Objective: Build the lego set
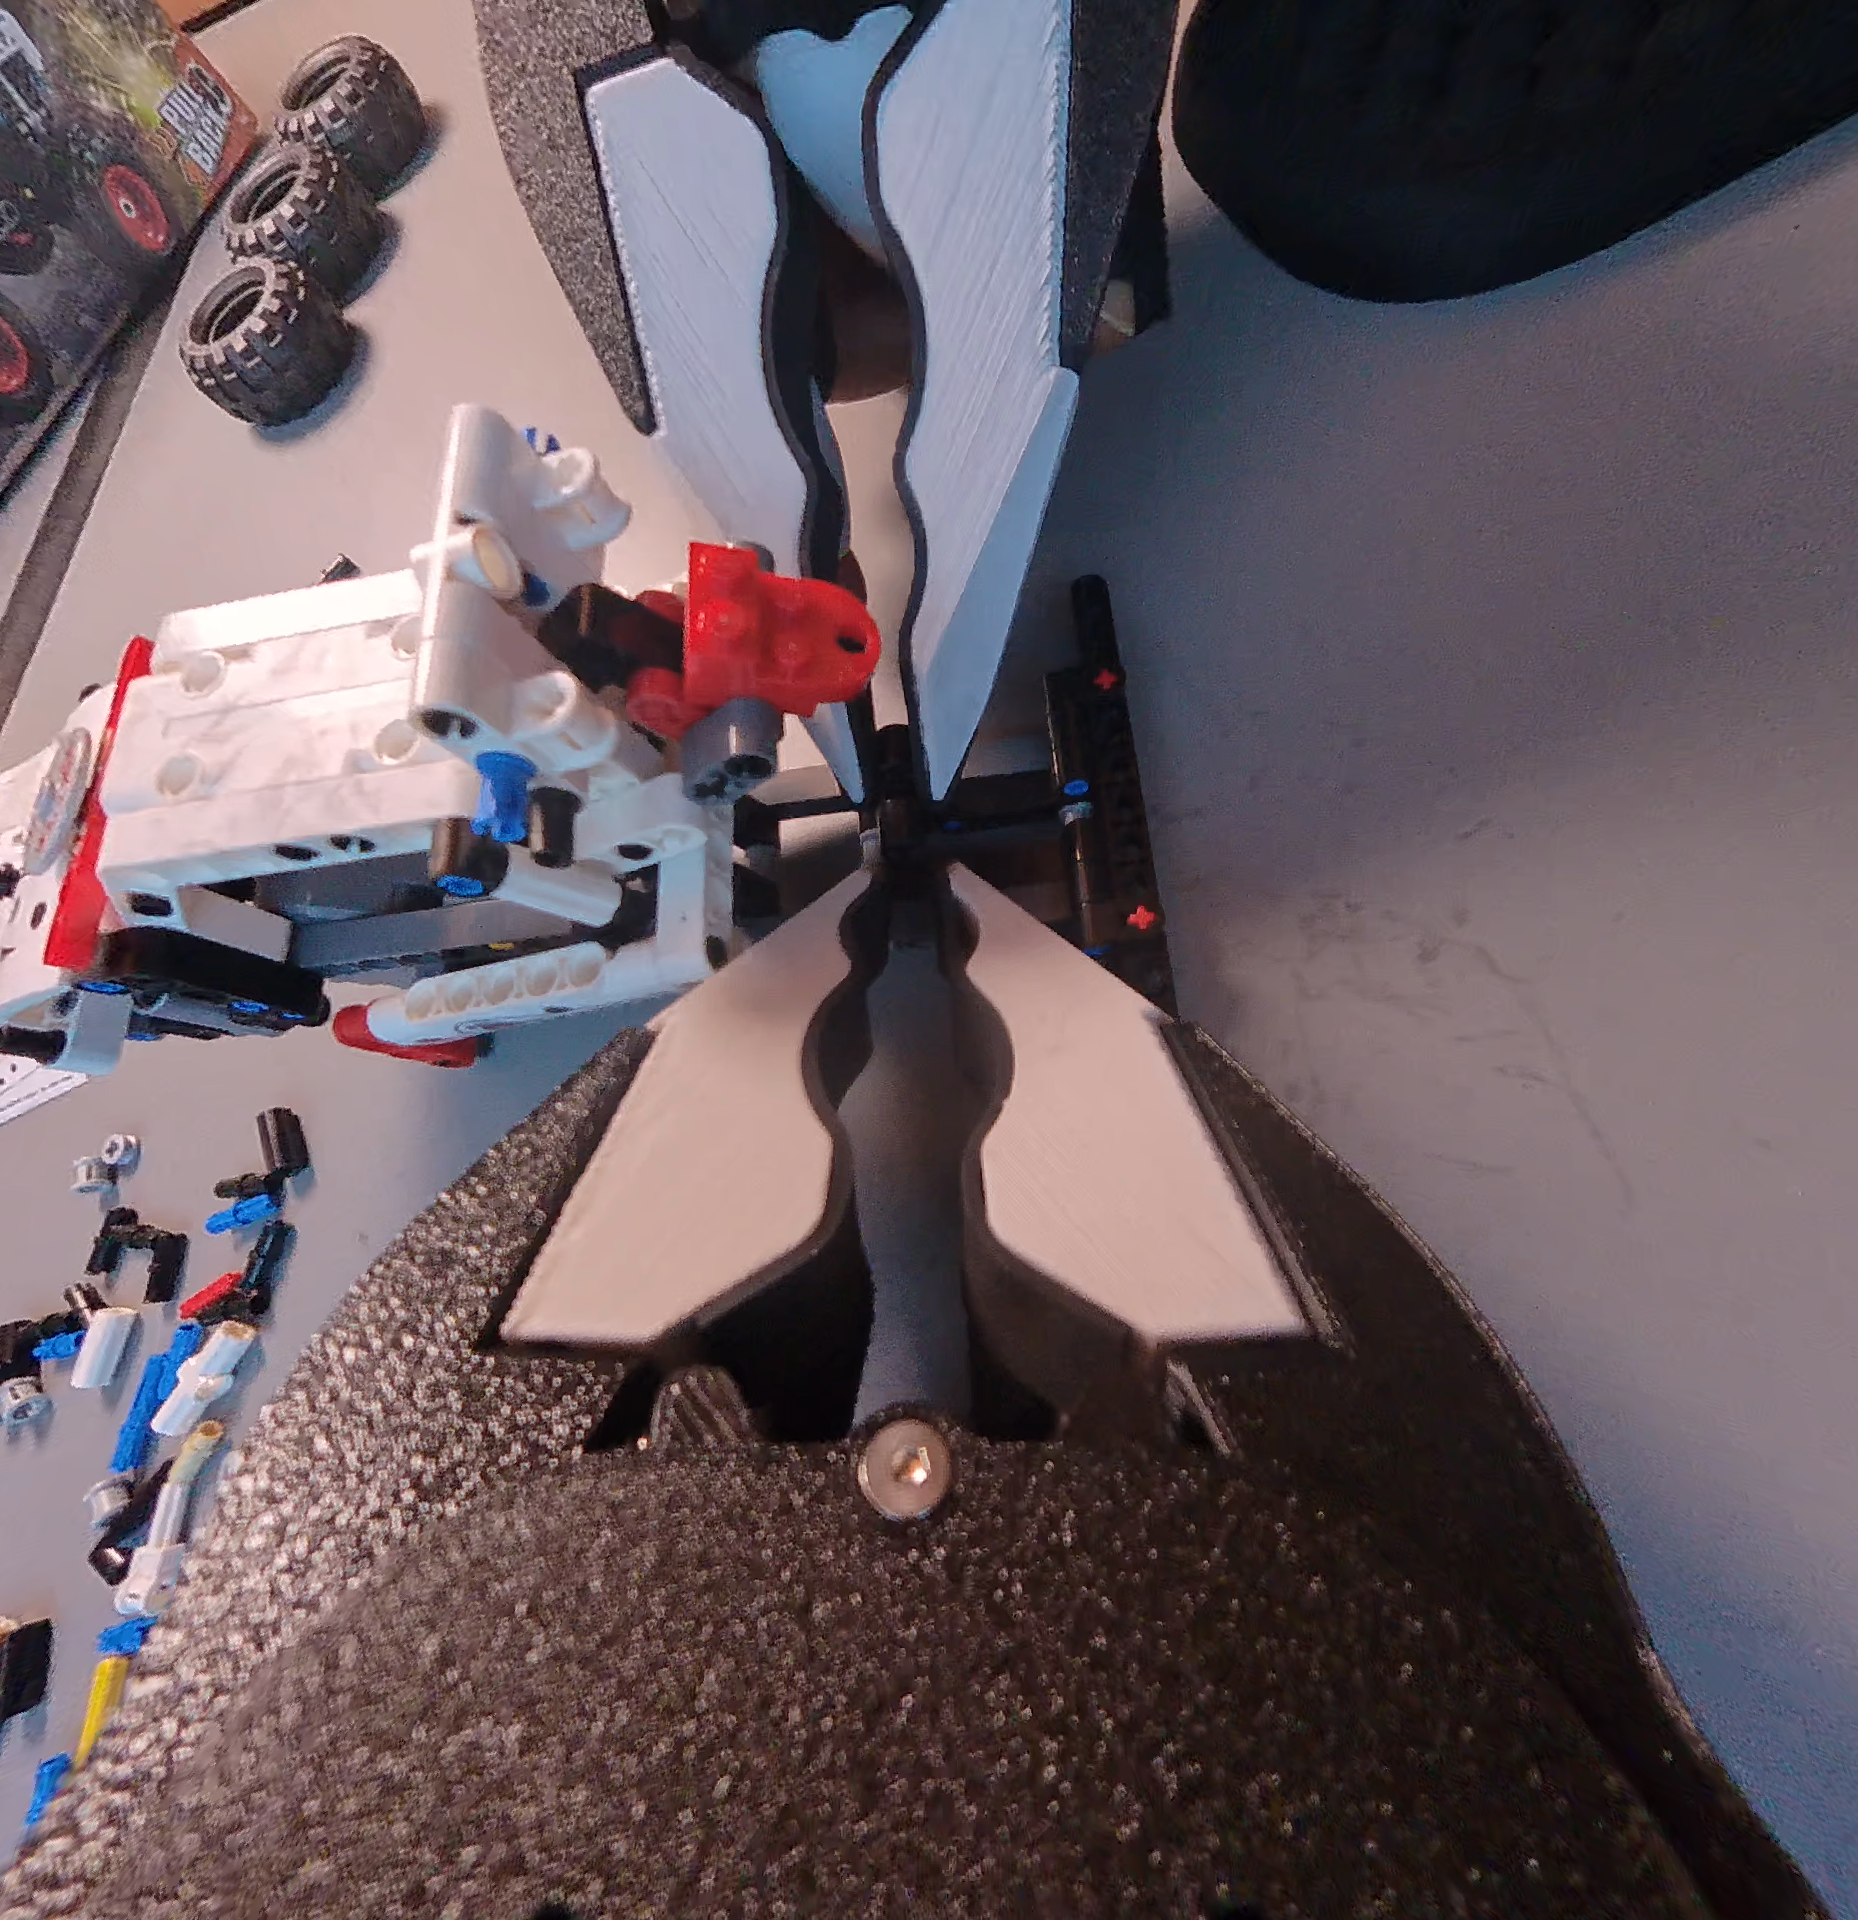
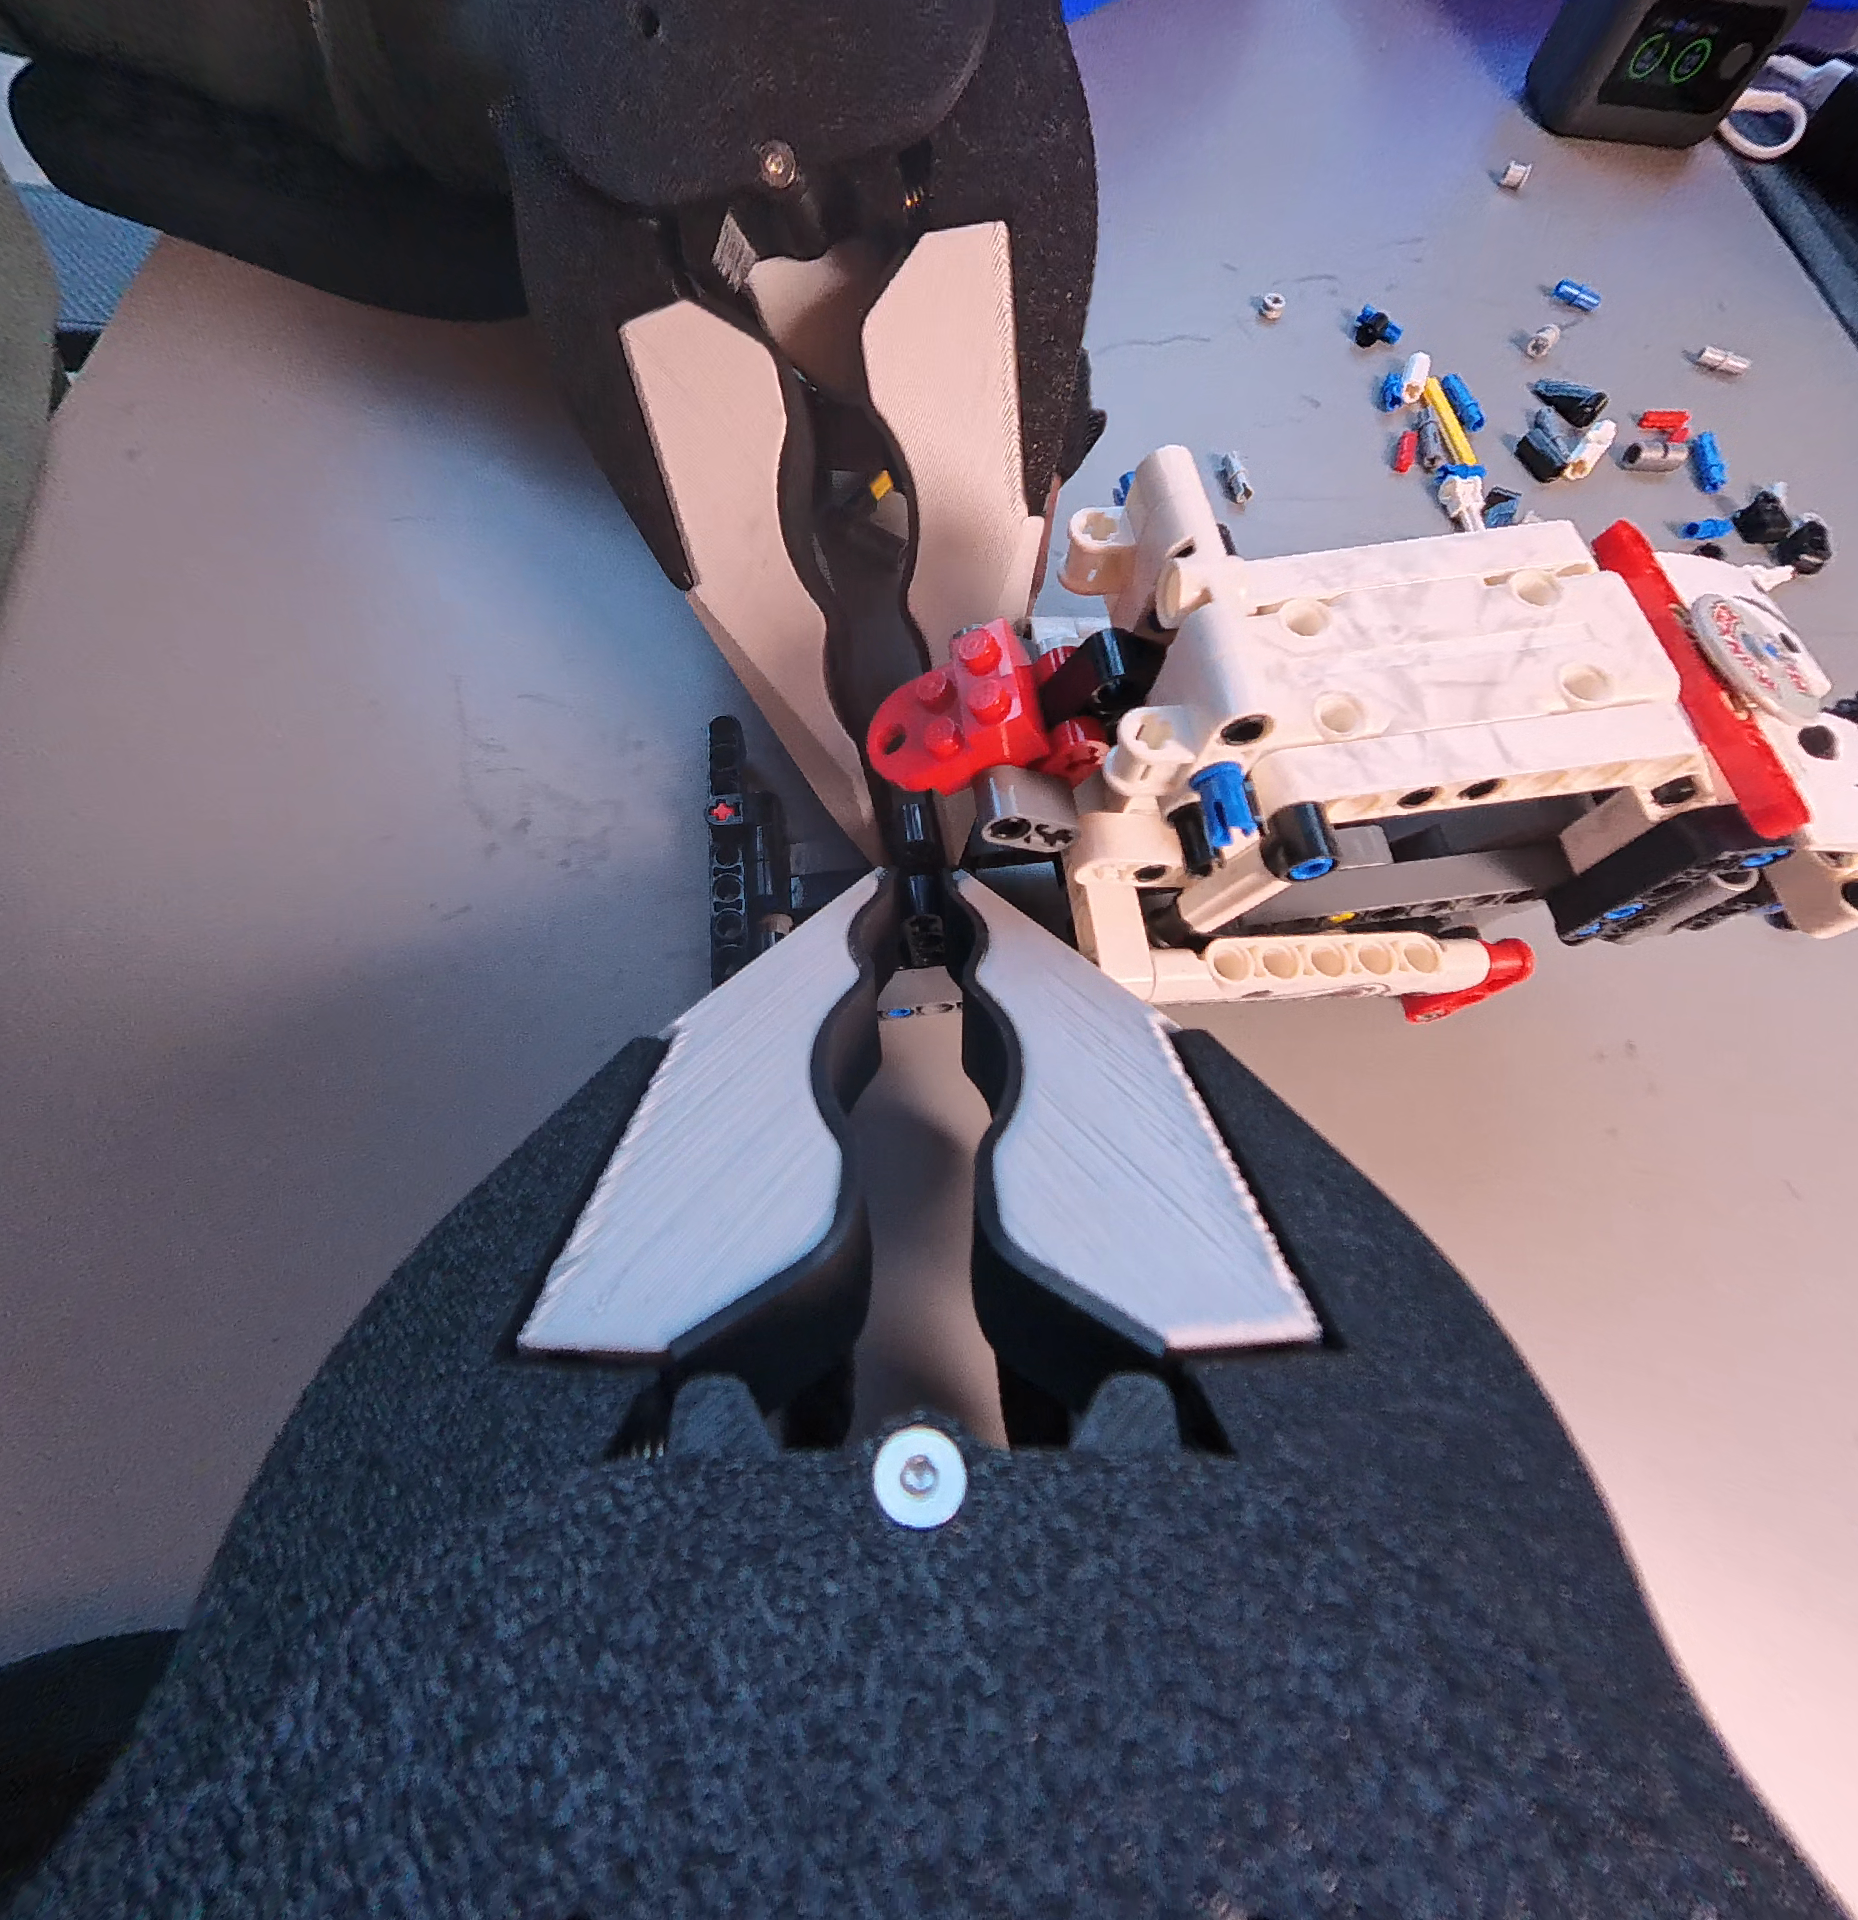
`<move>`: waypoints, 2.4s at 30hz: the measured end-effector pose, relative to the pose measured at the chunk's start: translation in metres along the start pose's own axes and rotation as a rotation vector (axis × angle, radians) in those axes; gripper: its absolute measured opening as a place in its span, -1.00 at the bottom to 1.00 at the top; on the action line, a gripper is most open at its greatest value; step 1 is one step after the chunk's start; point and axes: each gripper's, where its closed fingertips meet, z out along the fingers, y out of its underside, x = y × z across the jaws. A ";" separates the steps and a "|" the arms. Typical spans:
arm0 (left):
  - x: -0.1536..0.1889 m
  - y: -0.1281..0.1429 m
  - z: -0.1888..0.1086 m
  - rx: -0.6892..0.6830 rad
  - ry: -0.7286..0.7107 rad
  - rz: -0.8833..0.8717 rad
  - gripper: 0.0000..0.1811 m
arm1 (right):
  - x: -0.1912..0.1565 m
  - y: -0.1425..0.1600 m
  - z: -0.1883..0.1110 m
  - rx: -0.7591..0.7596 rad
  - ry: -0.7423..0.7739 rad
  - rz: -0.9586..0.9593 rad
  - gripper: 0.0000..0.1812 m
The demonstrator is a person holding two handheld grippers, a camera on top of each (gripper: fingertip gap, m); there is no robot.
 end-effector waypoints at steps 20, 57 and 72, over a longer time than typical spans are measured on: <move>-0.035 -0.013 -0.082 0.282 -0.002 -0.358 -0.74 | -0.007 -0.049 -0.069 0.096 0.002 -0.054 -0.74; -0.221 0.006 -0.124 0.570 -0.451 -0.766 -0.64 | 0.429 -0.157 -0.076 0.508 0.943 0.326 -0.85; -0.341 -0.013 -0.132 0.681 -0.598 -0.761 -0.51 | 0.432 -0.153 -0.077 0.636 0.674 0.529 -0.92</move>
